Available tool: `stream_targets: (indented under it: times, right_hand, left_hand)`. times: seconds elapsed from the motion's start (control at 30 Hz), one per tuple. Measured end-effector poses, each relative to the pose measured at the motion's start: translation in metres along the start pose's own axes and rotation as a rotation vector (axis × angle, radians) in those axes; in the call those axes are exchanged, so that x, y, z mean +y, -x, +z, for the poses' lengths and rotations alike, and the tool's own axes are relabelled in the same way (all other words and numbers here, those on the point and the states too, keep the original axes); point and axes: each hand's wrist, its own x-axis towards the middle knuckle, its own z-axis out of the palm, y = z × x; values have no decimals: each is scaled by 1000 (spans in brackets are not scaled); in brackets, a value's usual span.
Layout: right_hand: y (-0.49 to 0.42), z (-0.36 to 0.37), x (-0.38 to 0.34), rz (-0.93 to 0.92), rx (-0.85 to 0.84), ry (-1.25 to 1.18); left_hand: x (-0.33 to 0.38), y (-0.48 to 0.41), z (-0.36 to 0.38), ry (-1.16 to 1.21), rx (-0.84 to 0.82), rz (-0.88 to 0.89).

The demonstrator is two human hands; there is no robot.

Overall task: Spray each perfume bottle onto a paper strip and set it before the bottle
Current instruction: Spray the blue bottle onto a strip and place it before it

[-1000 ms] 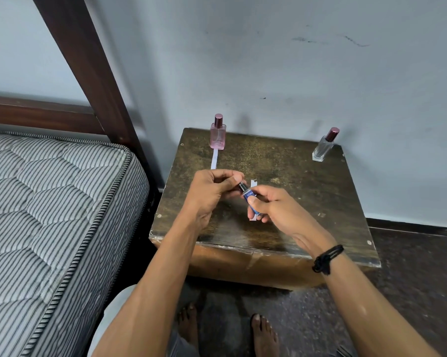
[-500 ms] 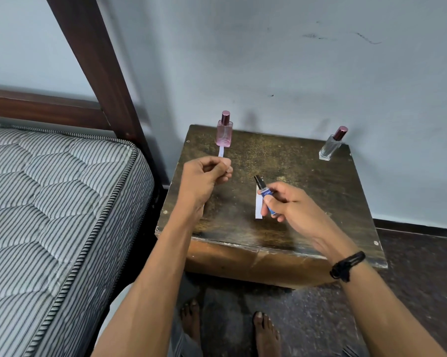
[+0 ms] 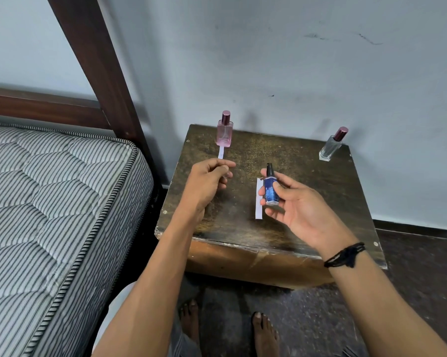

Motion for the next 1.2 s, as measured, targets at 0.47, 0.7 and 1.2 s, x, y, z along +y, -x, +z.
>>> stream_targets:
  times: [0.47,0.7,1.2]
  right_hand:
    - [3,-5,-6,-46,-34,24]
    - [-1,-11,-8,-124,133,397]
    - [-5,-24,-7,-147,208,644]
  left_hand:
    - [-4,3,2,-620,30,233]
    - [-4,8,7,-862,-68,330]
    - [-6,-4,-6,-823,-88,415]
